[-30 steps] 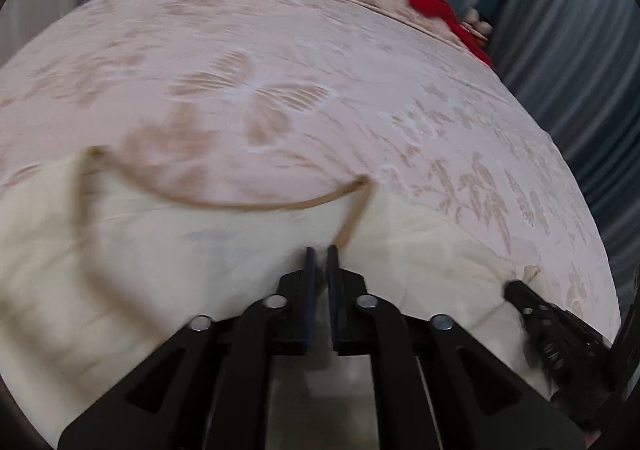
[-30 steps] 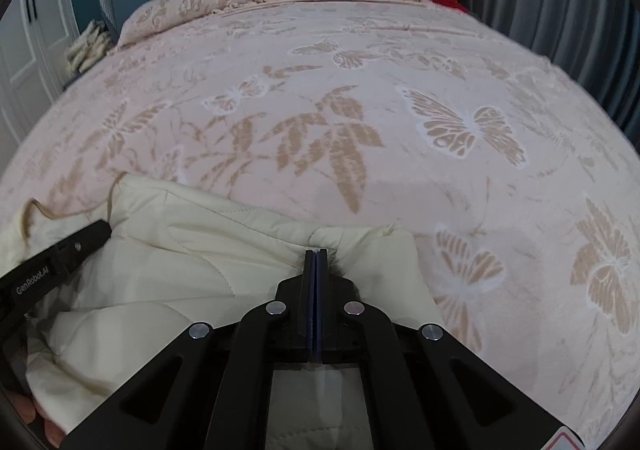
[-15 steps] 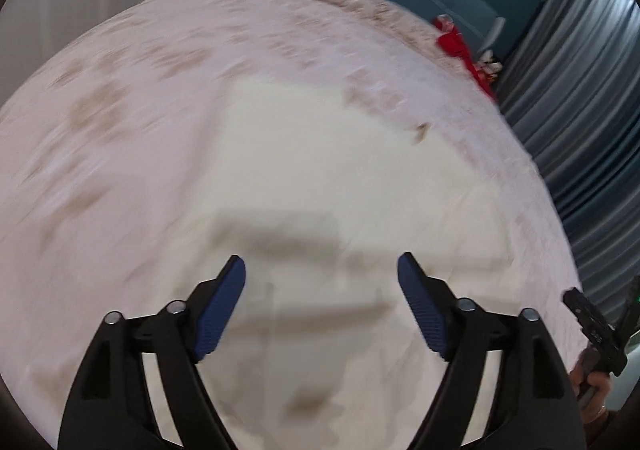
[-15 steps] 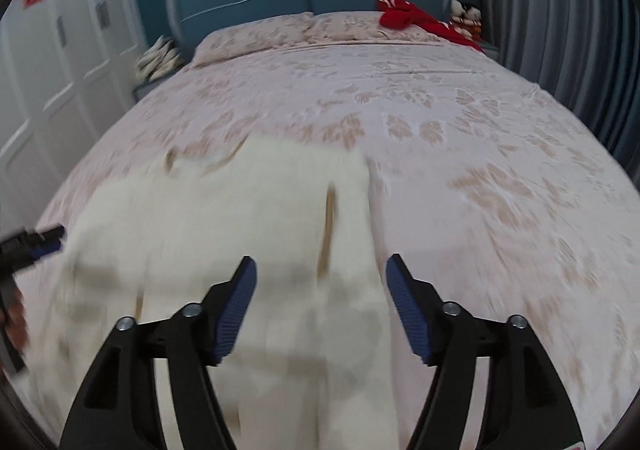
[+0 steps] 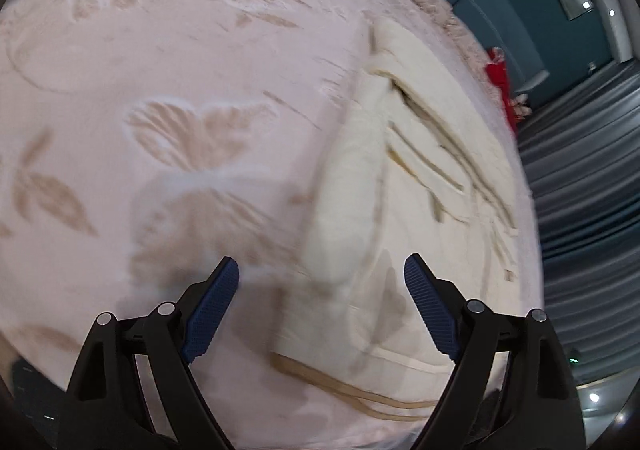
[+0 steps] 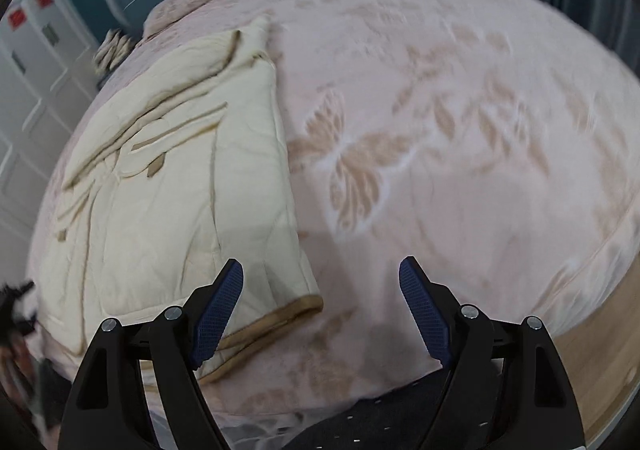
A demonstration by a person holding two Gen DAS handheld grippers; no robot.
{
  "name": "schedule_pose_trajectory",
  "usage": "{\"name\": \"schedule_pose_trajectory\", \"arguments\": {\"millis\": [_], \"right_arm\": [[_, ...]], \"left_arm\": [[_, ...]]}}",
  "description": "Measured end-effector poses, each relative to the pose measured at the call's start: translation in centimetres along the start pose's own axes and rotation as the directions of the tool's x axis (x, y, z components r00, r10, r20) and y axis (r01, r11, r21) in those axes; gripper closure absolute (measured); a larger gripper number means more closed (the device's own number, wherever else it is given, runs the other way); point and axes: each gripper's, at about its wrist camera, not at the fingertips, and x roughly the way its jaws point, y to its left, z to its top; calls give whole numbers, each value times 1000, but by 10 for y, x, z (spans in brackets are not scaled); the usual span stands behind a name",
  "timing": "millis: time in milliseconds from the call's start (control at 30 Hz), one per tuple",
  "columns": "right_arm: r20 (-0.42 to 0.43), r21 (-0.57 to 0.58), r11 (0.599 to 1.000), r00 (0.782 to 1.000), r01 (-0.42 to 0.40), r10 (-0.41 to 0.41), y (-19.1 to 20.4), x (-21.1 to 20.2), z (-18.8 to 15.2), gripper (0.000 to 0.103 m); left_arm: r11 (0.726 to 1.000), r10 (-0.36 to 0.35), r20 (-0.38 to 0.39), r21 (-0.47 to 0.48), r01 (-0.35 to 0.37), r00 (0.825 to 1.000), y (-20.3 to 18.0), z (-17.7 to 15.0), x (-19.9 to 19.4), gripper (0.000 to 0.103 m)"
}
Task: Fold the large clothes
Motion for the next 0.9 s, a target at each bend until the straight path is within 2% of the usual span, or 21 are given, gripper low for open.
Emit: {"name": "schedule_pose_trajectory", "arguments": {"millis": [33,100,167,200,233,300,333,367,400,433,533,600,700,800,900], "right_arm": [[-4,15,1000,1000,-7,7,0,2,-1,25],[2,54,998,999,-43,43,2,5,-3,23],[5,77,995,997,-71,71,6,7,-4,23],[4,88,991,995,-101,101,9,8,-5,30],[-7,93,988,992,-123,124,13,9,-7,35],[-18,84,989,992,-124,126,21,9,-9,58],[-4,65,991,993,-116,116,26,5,-10,63],[3,50,993,994,-110,110,28,1,-11,76],[5,38,993,994,-109,109,31,-2,-11,93],[8,38,993,994,-110,109,31,-5,-11,96],[46,51,987,987,-153,151,29,-28,-8,98],[52,21,986,985,-168,166,30,-44,-6,99],[26,-102,983,988,-151,154,37,-75,-11,99],[-11,-237,963,992,-129,130,42,-110,-25,99],[-75,-364,915,984,-175,159,45,-153,-49,99]], "left_arm": [[1000,-11,-2,-1,11,1000,-3,-3,3,22],[1000,8,1,24,-8,1000,-11,-7,7,31],[999,2,-14,40,-1,1000,-18,-9,9,49],[999,-5,-14,44,5,1000,-21,-11,8,54],[999,-13,-8,53,13,1000,-24,-12,4,67],[997,-5,11,82,4,1000,-27,-15,-5,81],[996,-13,20,94,11,1000,-28,-16,-12,88],[995,-24,26,96,21,999,-27,-17,-18,92],[995,-32,33,95,28,999,-26,-16,-22,93],[995,-44,41,92,40,998,-26,-16,-29,95],[994,-75,62,86,70,995,-27,-19,-48,96],[991,-84,69,111,76,994,-33,-23,-63,96],[981,-91,66,179,78,994,-45,-35,-93,96],[970,-101,65,227,84,993,-49,-55,-131,96],[961,-121,70,257,99,990,-51,-81,-179,96]]}}
